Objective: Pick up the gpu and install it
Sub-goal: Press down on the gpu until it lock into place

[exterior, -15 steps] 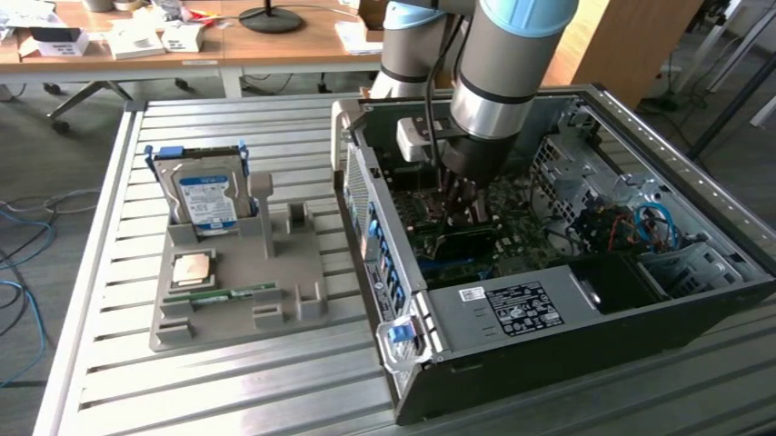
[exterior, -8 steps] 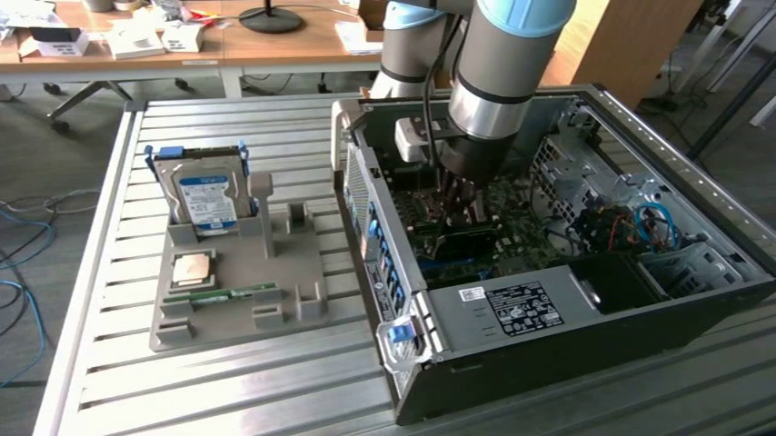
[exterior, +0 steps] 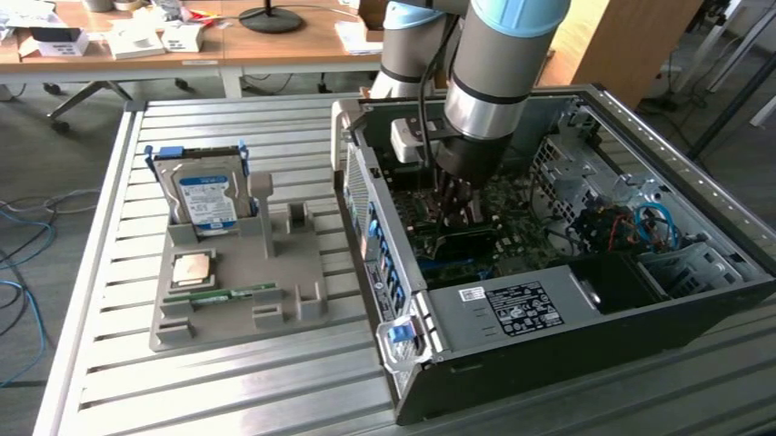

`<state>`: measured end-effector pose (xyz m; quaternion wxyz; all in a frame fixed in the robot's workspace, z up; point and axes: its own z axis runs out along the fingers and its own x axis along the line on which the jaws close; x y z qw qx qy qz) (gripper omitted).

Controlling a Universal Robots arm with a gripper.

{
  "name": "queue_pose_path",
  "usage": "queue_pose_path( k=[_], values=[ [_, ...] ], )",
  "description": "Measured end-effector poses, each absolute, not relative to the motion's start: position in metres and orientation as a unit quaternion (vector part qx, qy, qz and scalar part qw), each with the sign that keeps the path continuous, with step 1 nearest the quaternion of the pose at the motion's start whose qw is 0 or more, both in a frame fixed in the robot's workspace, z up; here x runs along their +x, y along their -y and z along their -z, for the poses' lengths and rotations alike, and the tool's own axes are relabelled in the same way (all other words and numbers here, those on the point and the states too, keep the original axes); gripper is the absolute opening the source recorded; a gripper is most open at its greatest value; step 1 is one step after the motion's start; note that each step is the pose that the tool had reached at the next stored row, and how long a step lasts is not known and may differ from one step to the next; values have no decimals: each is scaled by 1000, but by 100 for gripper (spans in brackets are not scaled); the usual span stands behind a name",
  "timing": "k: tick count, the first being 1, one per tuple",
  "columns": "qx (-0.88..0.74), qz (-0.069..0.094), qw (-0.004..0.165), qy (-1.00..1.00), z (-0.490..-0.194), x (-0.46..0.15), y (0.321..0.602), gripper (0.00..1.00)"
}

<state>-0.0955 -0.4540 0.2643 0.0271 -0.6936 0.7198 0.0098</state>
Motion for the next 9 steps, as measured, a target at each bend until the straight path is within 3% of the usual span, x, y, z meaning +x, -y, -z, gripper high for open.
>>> queue_pose_path(
  k=[9],
  values=[
    [-693, -10, 27, -720, -270, -95, 454, 11]
  ],
)
